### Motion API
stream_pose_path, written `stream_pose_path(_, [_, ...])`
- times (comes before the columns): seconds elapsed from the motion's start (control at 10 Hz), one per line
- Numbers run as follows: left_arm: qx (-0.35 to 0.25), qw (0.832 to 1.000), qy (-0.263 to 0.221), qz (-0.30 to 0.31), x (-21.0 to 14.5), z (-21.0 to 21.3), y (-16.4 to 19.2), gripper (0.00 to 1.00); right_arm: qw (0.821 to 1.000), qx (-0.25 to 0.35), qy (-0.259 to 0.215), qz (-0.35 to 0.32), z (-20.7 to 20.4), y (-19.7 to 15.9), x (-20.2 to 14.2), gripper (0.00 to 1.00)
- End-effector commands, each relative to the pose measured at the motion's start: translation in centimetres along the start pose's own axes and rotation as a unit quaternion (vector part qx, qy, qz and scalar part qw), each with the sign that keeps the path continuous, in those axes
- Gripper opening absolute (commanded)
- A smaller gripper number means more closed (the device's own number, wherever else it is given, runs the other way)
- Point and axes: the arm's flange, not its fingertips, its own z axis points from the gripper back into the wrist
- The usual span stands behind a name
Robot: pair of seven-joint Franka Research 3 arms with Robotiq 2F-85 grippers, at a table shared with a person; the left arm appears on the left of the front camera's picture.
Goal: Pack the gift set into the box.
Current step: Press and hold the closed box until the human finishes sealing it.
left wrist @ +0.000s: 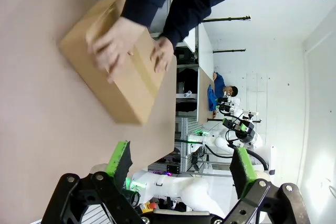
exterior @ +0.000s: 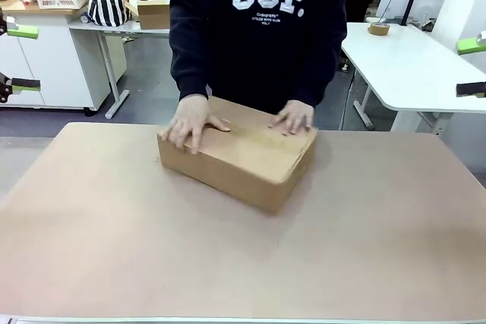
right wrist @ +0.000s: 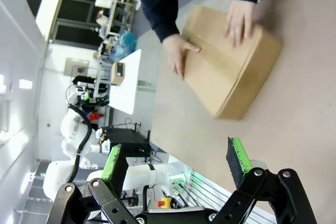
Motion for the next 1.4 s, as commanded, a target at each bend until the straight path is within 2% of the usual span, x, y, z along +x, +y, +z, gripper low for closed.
stream_pose_path(0.0, [-0.010,1.000,-0.002,-0.010,0.14,-0.23,0.06,1.00,1.000,0.013,-0.005,0.012,-0.16,0.07,0.37,1.00])
stream_pose_path(1.3, [-0.010,1.000,-0.002,-0.010,0.14,-0.23,0.06,1.00,1.000,0.013,-0.005,0.012,-0.16,0.07,0.37,1.00])
